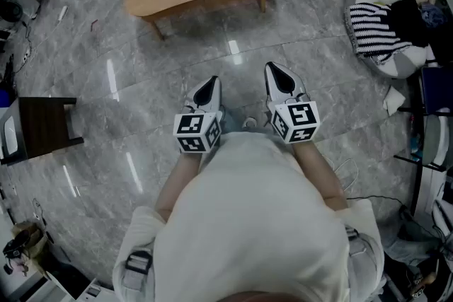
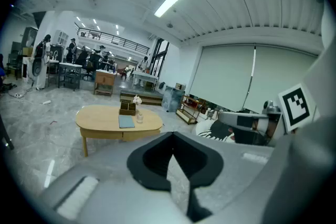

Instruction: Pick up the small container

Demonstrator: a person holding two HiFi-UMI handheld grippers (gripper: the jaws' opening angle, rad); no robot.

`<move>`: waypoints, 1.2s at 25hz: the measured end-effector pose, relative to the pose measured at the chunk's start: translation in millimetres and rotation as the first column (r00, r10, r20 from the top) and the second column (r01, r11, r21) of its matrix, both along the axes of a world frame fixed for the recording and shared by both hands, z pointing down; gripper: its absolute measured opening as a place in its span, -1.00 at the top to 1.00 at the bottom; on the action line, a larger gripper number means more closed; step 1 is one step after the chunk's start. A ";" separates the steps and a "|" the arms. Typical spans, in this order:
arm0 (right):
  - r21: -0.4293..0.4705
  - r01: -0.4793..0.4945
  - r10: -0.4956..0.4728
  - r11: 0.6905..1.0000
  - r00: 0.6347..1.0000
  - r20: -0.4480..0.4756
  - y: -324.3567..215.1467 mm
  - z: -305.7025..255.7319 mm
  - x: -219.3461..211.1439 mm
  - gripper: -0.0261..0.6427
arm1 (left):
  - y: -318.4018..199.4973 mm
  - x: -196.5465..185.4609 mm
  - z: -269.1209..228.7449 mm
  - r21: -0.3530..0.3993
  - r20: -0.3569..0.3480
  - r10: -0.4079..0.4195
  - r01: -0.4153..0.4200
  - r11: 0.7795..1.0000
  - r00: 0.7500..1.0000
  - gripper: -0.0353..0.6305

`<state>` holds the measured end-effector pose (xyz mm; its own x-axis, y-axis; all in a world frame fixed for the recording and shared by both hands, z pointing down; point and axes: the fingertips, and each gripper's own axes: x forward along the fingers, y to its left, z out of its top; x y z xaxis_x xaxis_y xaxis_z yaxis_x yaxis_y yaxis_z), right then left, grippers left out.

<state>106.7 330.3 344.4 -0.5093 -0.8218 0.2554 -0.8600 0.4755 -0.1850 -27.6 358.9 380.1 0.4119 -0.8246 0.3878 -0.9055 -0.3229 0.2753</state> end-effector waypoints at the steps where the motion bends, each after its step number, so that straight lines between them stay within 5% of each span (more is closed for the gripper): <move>1: 0.002 0.003 -0.003 1.000 1.000 -0.003 2.1 -0.1 1.9 0.93 | 1.3 3.1 -0.3 0.002 0.000 0.000 0.000 1.000 1.000 0.89; 17: -0.014 0.085 -0.084 0.996 0.995 0.056 3.0 -2.4 6.9 0.92 | 3.4 5.9 4.3 -0.015 0.024 -0.069 0.070 0.997 0.997 0.88; 30: -0.062 0.090 -0.088 0.994 0.995 0.045 -48.7 19.6 -4.0 0.87 | -52.7 -7.6 19.4 -0.044 0.003 -0.075 0.075 0.996 0.997 0.89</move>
<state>102.8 281.7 364.0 -0.5912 -0.7555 0.2824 -0.8056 0.5359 -0.2528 -35.2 306.2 399.5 0.3489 -0.8352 0.4252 -0.9272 -0.2415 0.2864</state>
